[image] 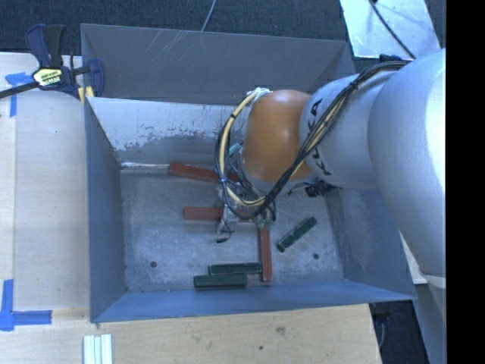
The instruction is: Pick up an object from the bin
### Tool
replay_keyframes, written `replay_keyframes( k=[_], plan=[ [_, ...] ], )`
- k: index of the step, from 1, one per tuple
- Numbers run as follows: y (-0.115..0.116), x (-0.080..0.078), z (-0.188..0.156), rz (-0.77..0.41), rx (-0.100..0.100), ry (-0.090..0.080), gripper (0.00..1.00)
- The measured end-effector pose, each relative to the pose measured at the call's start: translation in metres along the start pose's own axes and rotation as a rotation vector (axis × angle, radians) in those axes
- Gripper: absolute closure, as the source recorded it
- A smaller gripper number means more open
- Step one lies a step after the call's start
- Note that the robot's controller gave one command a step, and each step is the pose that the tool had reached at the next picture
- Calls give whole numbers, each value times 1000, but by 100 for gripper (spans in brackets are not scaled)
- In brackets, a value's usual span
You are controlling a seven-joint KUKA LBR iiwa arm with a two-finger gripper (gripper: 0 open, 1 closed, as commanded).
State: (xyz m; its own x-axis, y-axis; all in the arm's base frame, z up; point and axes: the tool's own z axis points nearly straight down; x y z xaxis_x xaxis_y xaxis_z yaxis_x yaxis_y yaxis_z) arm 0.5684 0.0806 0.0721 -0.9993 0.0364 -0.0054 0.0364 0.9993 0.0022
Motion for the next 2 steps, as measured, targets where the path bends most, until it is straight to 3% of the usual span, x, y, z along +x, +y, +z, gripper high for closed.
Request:
replay_keyframes(
  k=[2],
  plan=[
    [0,0,-2,0,0,0,100]
  ],
)
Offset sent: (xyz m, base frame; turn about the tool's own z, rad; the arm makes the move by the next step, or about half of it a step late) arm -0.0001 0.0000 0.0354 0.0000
